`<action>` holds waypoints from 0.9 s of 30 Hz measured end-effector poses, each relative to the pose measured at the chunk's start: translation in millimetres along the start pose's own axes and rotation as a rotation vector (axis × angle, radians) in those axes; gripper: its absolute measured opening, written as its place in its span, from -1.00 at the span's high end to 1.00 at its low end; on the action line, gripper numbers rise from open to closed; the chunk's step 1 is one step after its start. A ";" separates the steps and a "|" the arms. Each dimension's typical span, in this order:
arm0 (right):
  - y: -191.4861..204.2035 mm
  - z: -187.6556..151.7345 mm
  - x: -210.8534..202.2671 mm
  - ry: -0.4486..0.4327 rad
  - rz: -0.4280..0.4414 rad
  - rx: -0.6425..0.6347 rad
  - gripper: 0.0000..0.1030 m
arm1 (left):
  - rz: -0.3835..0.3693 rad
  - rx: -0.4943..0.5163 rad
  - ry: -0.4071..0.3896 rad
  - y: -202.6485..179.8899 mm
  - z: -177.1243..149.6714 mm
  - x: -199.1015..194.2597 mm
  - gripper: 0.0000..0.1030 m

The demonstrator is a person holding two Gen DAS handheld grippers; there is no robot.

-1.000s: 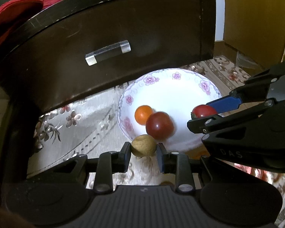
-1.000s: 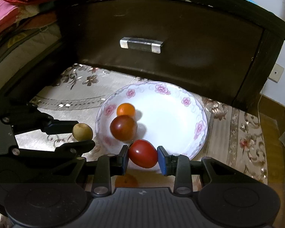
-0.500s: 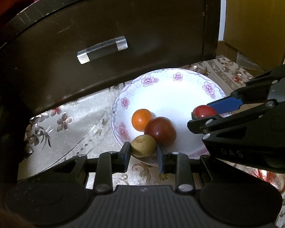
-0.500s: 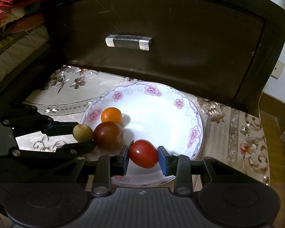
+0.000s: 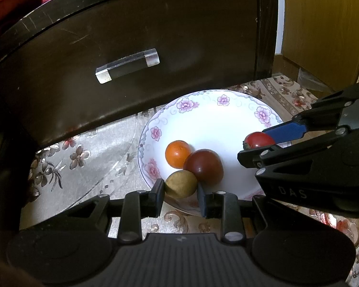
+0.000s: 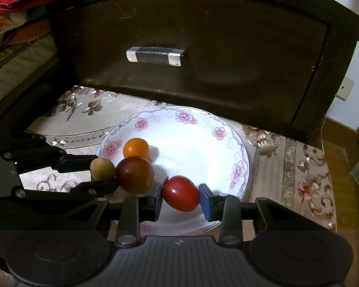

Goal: Organize fruits
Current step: 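Release the olive-brown fruit into the bowl with the left gripper while the right releases the red tomato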

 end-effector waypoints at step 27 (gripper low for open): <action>-2.1 -0.9 -7.4 -0.024 -0.045 -0.010 0.17 | 0.008 -0.010 -0.029 2.2 2.1 -5.1 0.27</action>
Point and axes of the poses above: each gripper's, at about its wrist camera, not at the fingertips, and x roughly the way its jaws point, y to its left, z to its top, the point moved 2 cm from there along x, roughly the way its jaws point, and after that the axes turned 13 degrees about -x, right-handed, at the moved point
